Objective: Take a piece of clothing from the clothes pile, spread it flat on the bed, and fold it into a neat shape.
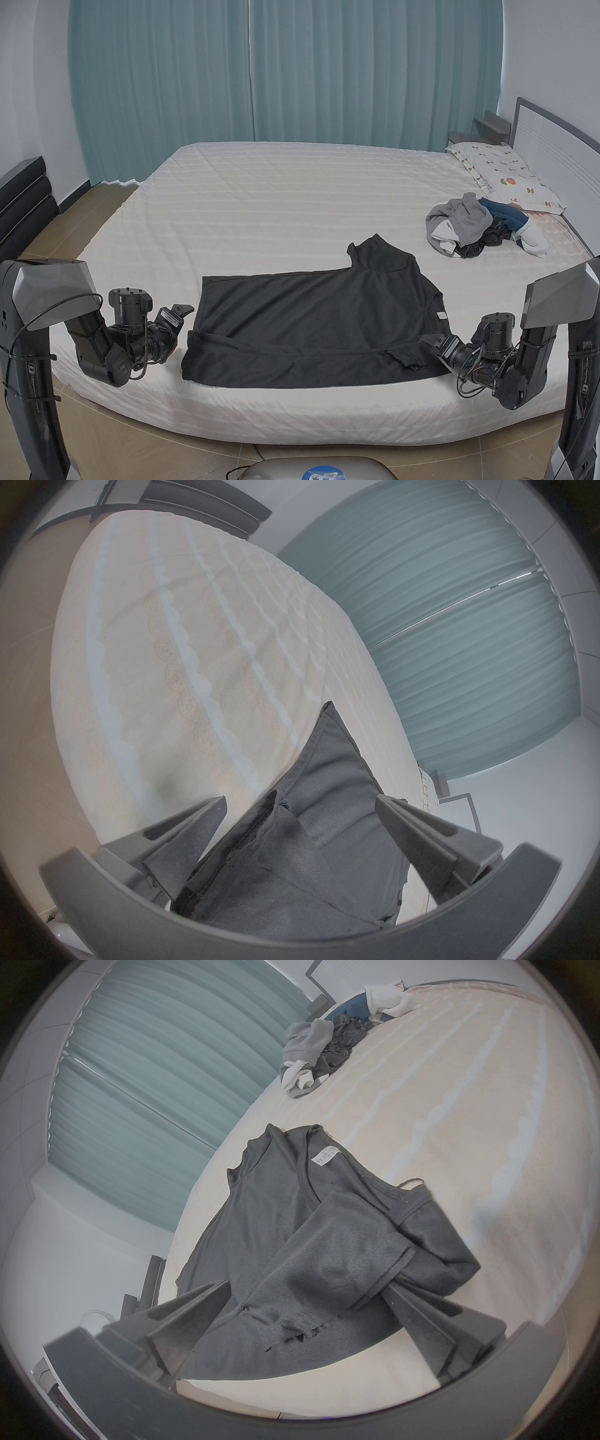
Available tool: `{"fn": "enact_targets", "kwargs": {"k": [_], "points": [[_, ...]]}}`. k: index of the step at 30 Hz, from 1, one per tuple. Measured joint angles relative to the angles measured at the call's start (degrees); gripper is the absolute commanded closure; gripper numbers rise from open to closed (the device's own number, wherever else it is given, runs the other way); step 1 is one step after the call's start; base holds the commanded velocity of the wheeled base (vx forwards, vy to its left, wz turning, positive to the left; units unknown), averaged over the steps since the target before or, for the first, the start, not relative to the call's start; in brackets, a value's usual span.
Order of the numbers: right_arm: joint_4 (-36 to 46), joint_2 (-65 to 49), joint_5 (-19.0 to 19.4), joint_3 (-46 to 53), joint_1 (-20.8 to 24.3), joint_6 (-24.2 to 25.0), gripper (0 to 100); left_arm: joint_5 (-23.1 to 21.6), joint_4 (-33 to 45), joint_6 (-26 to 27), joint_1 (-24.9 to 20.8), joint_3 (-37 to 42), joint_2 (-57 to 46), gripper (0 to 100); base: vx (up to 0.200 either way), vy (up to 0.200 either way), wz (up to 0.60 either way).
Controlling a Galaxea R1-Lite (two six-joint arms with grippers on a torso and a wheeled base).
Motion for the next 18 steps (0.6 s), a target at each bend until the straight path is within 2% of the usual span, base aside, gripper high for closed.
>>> {"fn": "enact_targets", "kwargs": {"k": [4, 18], "points": [[-0.3, 0.2, -1.4, -0.2, 1.0, 0.0, 100, 0.0, 0.0, 0.0, 0.0, 0.0, 0.0, 0, 0.000, 0.000, 0.00], [0.2, -2.9, -1.0, 1.7, 1.6, -0.1, 100, 0.0, 0.0, 0.0, 0.0, 0.0, 0.0, 0, 0.000, 0.000, 0.00]]}}
